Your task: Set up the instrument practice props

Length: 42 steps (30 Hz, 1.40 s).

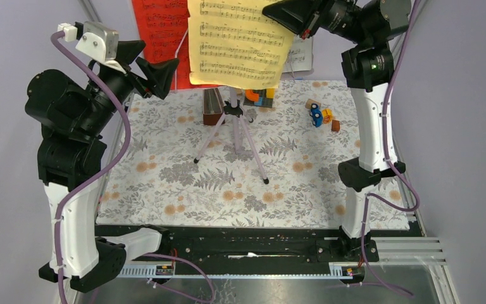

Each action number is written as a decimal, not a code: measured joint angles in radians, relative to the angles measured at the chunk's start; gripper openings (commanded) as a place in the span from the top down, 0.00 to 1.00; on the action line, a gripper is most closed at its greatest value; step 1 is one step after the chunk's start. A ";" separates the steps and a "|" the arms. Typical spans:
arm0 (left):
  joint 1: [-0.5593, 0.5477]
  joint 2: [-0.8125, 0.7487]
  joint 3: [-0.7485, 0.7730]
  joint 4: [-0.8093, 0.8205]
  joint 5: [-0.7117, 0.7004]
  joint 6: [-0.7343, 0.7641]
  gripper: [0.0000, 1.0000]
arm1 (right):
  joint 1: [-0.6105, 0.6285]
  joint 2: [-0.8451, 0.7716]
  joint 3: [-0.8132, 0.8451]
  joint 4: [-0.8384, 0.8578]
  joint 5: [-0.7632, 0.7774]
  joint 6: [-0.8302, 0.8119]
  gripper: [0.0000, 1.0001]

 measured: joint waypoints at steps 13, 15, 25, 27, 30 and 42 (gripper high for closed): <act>0.010 0.014 -0.019 0.036 0.055 0.022 0.19 | 0.000 0.000 0.056 -0.035 0.127 -0.094 1.00; 0.010 0.019 -0.021 0.040 0.055 0.027 0.19 | 0.000 0.001 0.056 -0.044 0.143 -0.117 1.00; 0.010 0.030 -0.021 0.059 0.056 0.017 0.25 | 0.000 0.013 0.056 -0.068 0.170 -0.201 1.00; 0.010 0.034 -0.021 0.069 0.059 0.003 0.29 | 0.000 0.017 0.056 -0.077 0.172 -0.214 1.00; 0.010 0.042 -0.021 0.085 0.060 -0.025 0.33 | 0.000 0.019 0.056 -0.108 0.185 -0.238 1.00; 0.010 0.114 -0.015 0.159 0.070 -0.098 0.45 | 0.000 0.019 0.056 -0.166 0.233 -0.305 1.00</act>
